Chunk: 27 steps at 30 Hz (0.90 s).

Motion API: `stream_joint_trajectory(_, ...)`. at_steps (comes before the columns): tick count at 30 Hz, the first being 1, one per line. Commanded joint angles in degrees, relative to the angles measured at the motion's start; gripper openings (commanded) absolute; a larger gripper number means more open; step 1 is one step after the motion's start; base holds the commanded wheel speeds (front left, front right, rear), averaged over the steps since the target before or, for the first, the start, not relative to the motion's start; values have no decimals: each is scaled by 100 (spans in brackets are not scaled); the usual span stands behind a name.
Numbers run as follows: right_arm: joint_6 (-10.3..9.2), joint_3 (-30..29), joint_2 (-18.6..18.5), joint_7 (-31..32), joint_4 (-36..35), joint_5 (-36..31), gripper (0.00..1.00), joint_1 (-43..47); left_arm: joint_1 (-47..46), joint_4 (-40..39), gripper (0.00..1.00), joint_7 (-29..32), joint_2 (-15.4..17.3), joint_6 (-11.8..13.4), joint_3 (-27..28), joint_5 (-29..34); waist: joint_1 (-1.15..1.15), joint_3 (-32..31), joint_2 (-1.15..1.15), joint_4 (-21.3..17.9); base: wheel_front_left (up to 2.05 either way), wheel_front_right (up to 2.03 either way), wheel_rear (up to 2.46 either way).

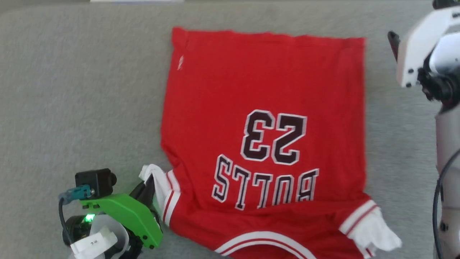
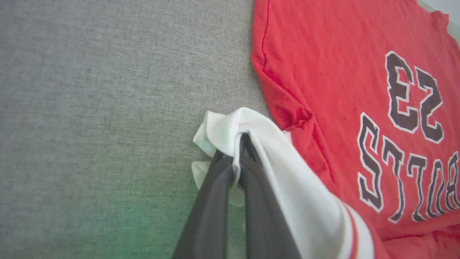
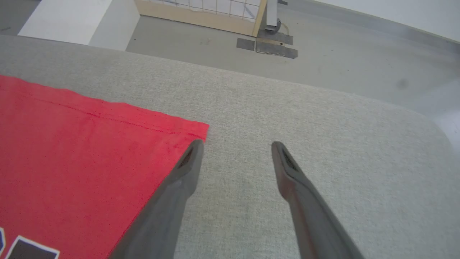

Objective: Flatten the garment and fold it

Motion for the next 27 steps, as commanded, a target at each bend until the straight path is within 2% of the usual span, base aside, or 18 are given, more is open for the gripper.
stream_joint_trajectory(1,-9,56,38,-6,215,-158,100,-132,-85,19,0,-54,-5,-35,-4,-33,0,691,0,651,0,0,0)
stream_joint_trajectory(9,-9,144,101,72,1150,-643,100,-537,-170,131,0,-148,-86,-128,-86,-65,0,939,0,780,0,0,0)
stream_joint_trajectory(13,-9,201,146,619,1540,-684,100,-587,-207,184,0,-156,-88,-151,-118,-61,0,938,0,738,0,0,0)
stream_joint_trajectory(15,-9,172,197,917,1645,-602,0,-605,-216,208,0,-147,-79,-161,-133,-58,0,902,0,704,0,0,0)
stream_joint_trajectory(17,-9,191,214,1120,1659,-527,0,-602,-223,226,0,-139,-69,-164,-147,-53,0,848,0,663,0,0,0)
stream_joint_trajectory(20,-9,134,188,1078,1497,-426,0,-609,-214,243,0,-120,-52,-167,-172,-45,0,738,0,591,0,0,0)
stream_joint_trajectory(24,-9,56,72,679,1094,-112,0,-596,-212,271,0,-106,-27,-173,-207,-23,0,482,0,467,0,0,0)
stream_joint_trajectory(27,-9,70,-155,269,566,181,0,-391,-195,304,0,-99,-19,-167,-231,-12,0,216,0,346,0,0,0)
